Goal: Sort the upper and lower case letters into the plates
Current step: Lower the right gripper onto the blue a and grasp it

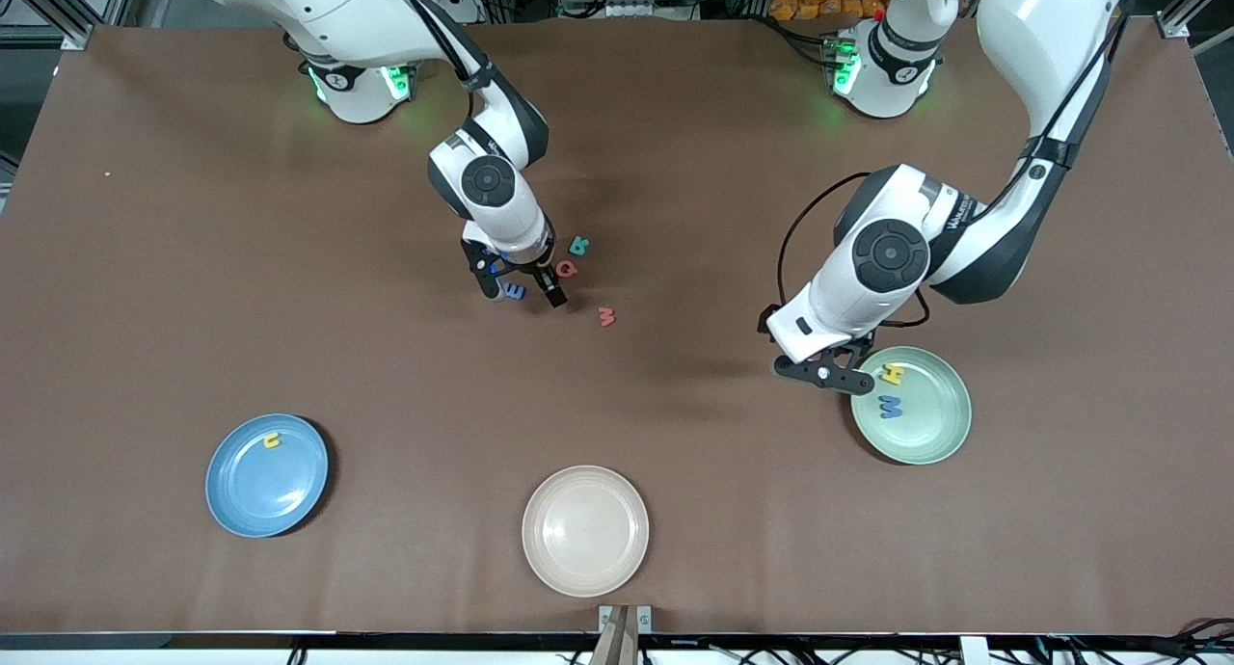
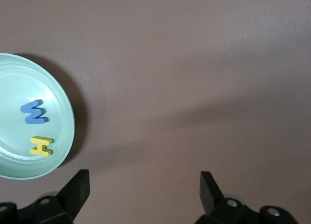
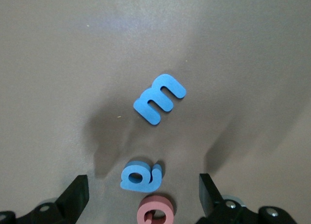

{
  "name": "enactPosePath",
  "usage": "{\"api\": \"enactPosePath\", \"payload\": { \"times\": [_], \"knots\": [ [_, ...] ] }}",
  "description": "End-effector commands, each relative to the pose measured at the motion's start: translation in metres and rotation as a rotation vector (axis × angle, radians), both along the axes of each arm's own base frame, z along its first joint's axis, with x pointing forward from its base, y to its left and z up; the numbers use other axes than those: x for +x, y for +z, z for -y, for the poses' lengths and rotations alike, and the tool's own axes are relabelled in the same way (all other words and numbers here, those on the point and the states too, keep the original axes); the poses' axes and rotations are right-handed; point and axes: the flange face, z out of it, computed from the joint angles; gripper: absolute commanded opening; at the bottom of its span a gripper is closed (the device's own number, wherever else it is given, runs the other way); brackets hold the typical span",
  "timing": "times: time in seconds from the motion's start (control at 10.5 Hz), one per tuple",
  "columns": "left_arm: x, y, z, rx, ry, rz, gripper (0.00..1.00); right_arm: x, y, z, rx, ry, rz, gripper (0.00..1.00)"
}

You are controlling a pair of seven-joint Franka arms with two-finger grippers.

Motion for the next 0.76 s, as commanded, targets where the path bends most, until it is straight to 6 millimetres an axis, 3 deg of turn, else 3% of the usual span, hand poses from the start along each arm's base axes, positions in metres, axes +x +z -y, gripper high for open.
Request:
{"api": "enactPosePath", "payload": {
  "times": [0.0,0.67],
  "knots": [
    [-0.005,0.009,0.002,-0.005,0.011,-0.005,1.00,-0.002,-0.006,-0.004,0.004,-0.032,-0.002,1.00],
    [-0.009,0.015,0.018,-0.043,0.035,-0.015,1.00,0.003,-0.016,-0.005,-0.026,-0.048,0.023,1.00]
  ]
}}
